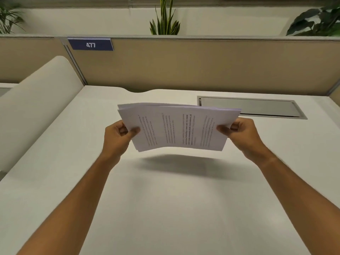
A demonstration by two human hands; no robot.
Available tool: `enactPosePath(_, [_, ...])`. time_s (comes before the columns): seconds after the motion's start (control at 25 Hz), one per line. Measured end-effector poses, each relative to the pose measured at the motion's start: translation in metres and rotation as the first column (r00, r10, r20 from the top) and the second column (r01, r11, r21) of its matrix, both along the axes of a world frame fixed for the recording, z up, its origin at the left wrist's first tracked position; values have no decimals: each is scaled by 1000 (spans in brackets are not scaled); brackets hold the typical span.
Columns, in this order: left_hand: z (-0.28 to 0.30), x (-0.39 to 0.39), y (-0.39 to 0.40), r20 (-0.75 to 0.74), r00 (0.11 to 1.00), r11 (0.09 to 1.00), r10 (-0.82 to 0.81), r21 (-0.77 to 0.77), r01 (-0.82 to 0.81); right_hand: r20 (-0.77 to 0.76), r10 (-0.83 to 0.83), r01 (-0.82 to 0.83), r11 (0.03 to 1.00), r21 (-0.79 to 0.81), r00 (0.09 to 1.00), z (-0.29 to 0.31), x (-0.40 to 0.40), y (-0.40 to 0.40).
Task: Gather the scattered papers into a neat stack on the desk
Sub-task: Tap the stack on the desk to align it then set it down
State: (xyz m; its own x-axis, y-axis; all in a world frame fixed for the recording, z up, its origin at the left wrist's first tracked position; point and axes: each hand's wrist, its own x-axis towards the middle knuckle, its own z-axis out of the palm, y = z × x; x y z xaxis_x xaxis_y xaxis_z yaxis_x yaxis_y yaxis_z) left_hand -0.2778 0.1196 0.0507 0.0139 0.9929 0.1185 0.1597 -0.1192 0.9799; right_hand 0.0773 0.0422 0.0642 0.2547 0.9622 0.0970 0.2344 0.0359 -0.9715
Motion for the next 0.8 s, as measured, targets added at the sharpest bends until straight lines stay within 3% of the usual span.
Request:
enactPosePath(0.44, [-11,15,-7,-76,997,996,-28,79,34,-34,-84,82,995,-48,996,-26,0,0])
enactPosePath(0.64, [-23,21,-9,-20,1000,997,-10,-81,8,-51,-81,76,993,-95,995,-36,-4,-4])
enactPosePath(0.8, [-13,12,3,77,991,946,107,-316,-77,-284,-146,85,973,-217,948,-22,8,-4])
